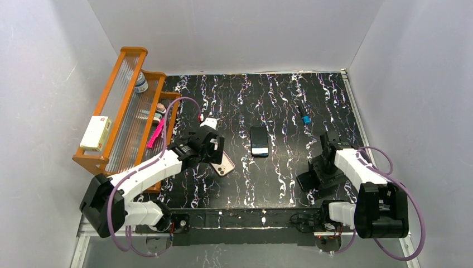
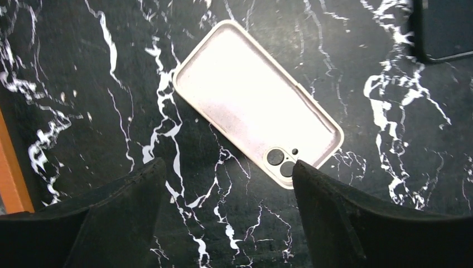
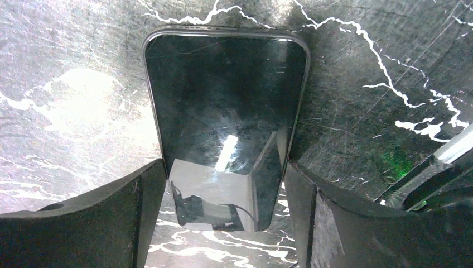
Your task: Put the phone into the phone case
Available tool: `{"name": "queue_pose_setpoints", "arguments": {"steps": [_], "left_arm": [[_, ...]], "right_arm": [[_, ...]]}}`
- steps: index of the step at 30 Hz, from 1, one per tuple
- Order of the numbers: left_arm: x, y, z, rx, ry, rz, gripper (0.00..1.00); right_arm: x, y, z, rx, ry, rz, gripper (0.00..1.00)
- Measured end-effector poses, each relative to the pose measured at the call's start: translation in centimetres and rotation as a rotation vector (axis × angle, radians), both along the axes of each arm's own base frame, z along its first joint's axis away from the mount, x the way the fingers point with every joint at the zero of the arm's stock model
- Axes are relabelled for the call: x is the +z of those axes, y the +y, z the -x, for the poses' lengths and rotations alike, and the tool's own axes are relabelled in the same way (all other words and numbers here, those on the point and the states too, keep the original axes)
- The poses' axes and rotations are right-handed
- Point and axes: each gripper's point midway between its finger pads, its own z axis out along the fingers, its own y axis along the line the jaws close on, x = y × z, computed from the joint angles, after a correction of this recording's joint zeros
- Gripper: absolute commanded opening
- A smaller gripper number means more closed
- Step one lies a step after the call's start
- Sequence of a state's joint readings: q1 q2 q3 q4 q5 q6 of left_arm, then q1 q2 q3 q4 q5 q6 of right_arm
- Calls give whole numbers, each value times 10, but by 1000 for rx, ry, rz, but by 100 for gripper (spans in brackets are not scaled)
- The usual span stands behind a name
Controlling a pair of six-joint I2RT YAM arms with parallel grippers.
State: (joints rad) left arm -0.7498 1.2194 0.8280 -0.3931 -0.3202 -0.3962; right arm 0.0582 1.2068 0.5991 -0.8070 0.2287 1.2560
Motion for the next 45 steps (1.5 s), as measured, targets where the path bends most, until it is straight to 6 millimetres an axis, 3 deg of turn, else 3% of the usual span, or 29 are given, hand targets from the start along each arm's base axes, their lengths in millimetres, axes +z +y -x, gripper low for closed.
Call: {"name": "queue_pose_setpoints", "arguments": {"steps": [4,17,23,27,36,39,45], "left_arm": [[-19,6,3,92,61,-28,70],[-54,4,-1,204,110,-26,55],[-73,2,1,212,133,-25,52],[-80,-2,-1,213,141,-19,45],[-82,-18,-5,178,154,43,7],[-83,-23,-4,151,167,64,0],[-84,-32,-2,101,166,105,0]], "right_arm": [[0,3,1,53,-4,-14,66],[0,11,2,278,-5,-62,61],[5,29,-12,420,-85,-135,57],[9,47,-24,517,-155,-185,55],[10,71,-25,667,-187,-210,54],[11,79,-24,705,-186,-213,54],[12,94,-18,791,-197,-232,53]]}}
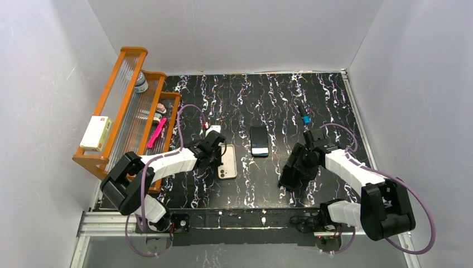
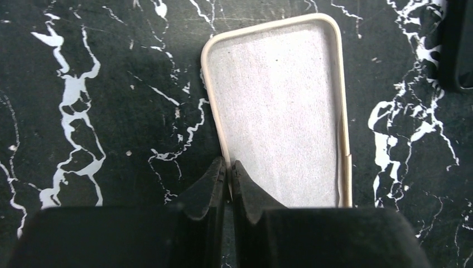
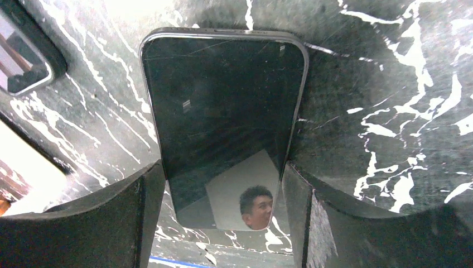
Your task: Put the phone into the phone case
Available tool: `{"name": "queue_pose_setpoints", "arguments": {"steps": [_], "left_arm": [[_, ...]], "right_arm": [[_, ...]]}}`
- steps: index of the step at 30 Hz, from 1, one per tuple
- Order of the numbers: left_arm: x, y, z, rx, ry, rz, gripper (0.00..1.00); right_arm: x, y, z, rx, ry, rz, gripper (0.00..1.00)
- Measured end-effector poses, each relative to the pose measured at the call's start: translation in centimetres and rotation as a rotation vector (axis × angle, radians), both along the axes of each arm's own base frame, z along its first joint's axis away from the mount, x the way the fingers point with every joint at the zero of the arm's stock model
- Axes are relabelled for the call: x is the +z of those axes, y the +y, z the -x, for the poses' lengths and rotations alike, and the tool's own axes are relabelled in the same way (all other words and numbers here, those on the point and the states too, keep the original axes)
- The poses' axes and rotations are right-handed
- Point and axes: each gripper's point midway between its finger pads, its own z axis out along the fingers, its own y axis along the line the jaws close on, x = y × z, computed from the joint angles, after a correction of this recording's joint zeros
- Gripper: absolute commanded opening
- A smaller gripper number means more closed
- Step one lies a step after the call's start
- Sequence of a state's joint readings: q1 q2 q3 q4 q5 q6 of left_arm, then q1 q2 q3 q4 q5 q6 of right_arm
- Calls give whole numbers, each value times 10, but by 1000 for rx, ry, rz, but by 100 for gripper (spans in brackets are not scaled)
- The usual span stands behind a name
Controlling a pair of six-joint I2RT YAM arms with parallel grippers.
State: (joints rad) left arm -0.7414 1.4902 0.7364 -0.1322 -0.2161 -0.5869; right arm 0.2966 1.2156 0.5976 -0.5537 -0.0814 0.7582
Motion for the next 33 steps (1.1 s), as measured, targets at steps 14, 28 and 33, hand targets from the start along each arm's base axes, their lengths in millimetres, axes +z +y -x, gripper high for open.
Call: {"name": "queue_pose_setpoints", "arguments": {"steps": [14,28,33], "left_arm": [[1,-33,38,-167,55,153,4],[6,-63,55,-68,159,398,31],[6,-73,64,-29,213,505,31]], "right_arm": [[32,27,7,129,-159,-125,51],[51,61,10,232,-243,-214,49],[54,78,15,267,-246,-247,49]]}}
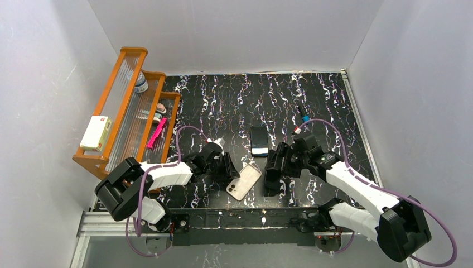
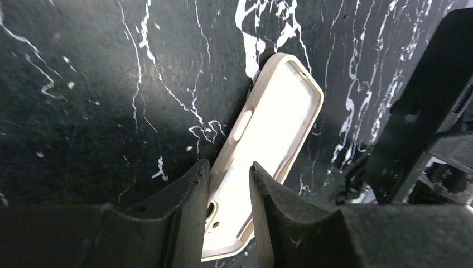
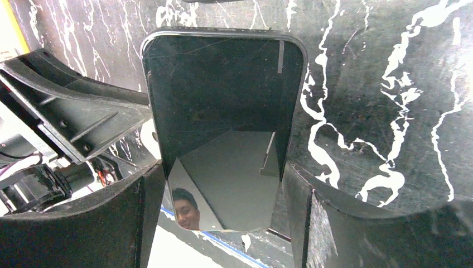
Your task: Put the phone into the phone case
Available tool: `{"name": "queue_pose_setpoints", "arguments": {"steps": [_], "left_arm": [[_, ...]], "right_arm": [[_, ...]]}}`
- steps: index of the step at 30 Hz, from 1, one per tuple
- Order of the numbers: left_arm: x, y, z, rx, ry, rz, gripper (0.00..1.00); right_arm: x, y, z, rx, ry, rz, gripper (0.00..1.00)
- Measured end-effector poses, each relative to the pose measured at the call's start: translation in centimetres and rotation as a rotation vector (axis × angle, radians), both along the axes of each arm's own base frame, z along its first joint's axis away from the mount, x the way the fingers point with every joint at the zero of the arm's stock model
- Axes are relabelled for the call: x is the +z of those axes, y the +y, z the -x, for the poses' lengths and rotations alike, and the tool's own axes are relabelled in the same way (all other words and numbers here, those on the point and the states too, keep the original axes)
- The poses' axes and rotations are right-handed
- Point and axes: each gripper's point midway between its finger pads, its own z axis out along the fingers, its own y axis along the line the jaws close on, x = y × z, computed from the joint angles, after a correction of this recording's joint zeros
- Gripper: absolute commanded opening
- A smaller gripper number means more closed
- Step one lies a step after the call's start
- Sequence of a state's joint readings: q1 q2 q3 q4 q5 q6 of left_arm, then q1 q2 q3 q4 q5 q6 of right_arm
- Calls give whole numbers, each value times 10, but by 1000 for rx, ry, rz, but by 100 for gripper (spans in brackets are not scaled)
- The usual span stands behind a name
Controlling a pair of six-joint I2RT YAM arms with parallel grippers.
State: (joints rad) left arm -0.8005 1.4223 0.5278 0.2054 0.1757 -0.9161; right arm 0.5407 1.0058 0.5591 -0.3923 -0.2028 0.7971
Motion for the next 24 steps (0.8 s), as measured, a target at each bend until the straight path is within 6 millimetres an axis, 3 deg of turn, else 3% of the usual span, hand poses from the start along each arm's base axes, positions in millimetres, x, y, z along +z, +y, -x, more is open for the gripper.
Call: {"name": "queue_pose_setpoints", "arguments": {"steps": [6,13,18,24], "left_arm": [[2,-7,11,46,82,94,32],[5,-3,13,40,66,88,32],[-1,6,13,7,29,29,34],[0,3,13,-75,-49,-30,34]], "right_arm": [[-2,12,3,2,24,-8,48],[0,30,5,-5,31,-40,47],[2,31,1,-27,17,-43,47],[2,30,0,-37,13,-39,47]]}}
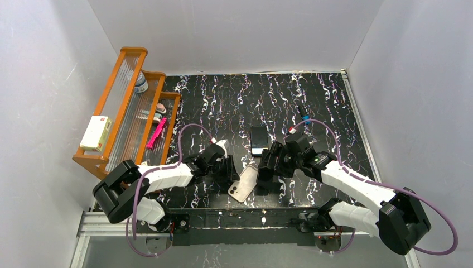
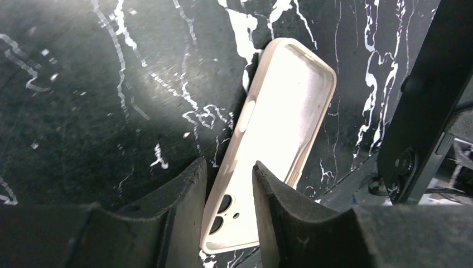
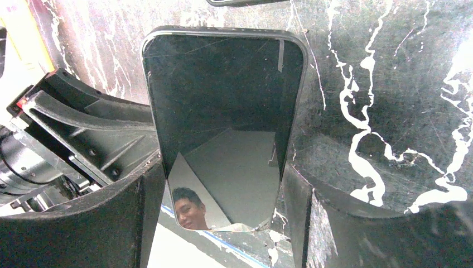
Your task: Put the phone into the phone case
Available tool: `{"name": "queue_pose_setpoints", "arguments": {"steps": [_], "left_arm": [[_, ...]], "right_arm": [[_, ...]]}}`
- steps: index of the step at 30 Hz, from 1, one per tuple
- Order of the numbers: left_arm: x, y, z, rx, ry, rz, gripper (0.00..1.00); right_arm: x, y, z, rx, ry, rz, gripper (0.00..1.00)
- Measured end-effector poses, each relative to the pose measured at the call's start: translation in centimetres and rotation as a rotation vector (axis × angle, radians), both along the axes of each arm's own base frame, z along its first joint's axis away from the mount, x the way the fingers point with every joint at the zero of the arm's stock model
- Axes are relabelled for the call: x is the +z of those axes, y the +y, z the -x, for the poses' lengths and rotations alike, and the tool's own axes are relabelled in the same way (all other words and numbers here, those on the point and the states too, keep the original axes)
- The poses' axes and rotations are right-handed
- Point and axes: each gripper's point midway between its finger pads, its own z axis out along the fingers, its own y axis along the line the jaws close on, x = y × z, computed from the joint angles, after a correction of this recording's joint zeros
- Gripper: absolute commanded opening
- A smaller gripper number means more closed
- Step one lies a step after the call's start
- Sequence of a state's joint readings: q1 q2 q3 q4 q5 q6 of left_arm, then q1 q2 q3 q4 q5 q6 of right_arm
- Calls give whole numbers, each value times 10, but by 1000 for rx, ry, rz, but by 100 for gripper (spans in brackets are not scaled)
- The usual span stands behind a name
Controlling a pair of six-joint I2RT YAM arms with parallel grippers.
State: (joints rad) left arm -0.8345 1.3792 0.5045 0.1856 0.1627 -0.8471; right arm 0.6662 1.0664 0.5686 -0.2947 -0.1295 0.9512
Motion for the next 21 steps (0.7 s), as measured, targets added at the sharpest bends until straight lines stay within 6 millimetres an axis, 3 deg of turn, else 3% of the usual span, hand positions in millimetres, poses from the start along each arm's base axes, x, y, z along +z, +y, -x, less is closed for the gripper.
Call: {"name": "queue_pose_setpoints", "arguments": {"steps": [3,7,9,15,21], "left_arm": [[-1,-7,-2,-39,-45,-57,31],[-4,-16,-7,-72,-107,-146,7],[-6,-17,-8,-80,-125,-186,0],[-5,-6,-13,-26,-149,-291,0],[12,36,-24,156,-193,-381,0]], "right_arm": [[1,0,-1,1,-3,-2,47],[1,0,-1,0,-9,0,47],[2,0,-2,-3,-17,2,47],[10,-2,-4,-10,-55,-9,47],[12,-3,-4,-6,-65,-10,48]]}}
